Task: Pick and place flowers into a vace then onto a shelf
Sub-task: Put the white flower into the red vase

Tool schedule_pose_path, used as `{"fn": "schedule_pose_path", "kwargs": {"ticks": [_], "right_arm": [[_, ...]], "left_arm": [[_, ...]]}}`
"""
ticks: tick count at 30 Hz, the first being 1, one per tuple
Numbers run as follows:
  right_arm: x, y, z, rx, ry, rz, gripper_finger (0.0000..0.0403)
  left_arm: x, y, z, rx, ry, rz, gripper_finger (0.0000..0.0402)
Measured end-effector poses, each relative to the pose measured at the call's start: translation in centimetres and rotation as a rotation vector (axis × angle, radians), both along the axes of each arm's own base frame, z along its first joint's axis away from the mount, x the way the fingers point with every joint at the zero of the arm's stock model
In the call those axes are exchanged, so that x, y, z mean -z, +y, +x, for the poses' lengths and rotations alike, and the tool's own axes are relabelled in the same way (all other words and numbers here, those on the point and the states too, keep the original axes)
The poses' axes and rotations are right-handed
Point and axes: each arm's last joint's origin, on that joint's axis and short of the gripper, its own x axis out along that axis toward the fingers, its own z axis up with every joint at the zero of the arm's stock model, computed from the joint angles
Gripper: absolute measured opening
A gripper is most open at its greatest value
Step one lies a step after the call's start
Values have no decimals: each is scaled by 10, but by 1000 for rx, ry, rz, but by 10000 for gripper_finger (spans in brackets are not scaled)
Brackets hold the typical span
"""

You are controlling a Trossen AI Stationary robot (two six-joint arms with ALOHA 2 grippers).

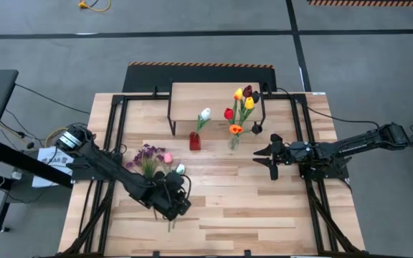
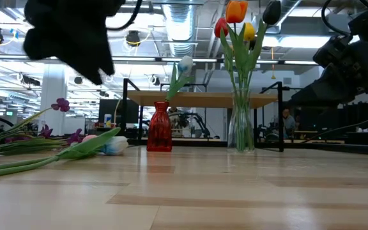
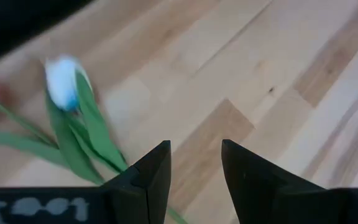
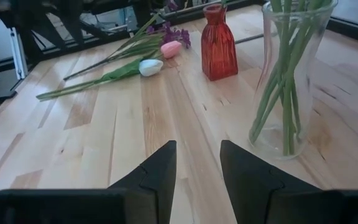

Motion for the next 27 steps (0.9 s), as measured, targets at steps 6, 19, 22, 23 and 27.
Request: {"fn": "schedule_pose_path", "kwargs": {"ticks": [6, 19, 22, 23, 27], "right_arm": [[-1, 0, 0, 0, -5, 0, 118], [-1, 0, 0, 3, -7, -2, 118], [0, 0, 0, 3, -3, -2, 118], [-1, 0, 0, 3, -6, -2, 118], [0, 0, 0, 3, -4, -2, 118]], "left_arm": [[3, 1, -5, -66, 49, -61, 131], [18, 18, 5, -85, 189, -115, 131], [20, 22, 7, -90, 210, -114, 131], [21, 23, 6, -93, 225, -106, 131], [25, 28, 7, -109, 265, -92, 131]]}}
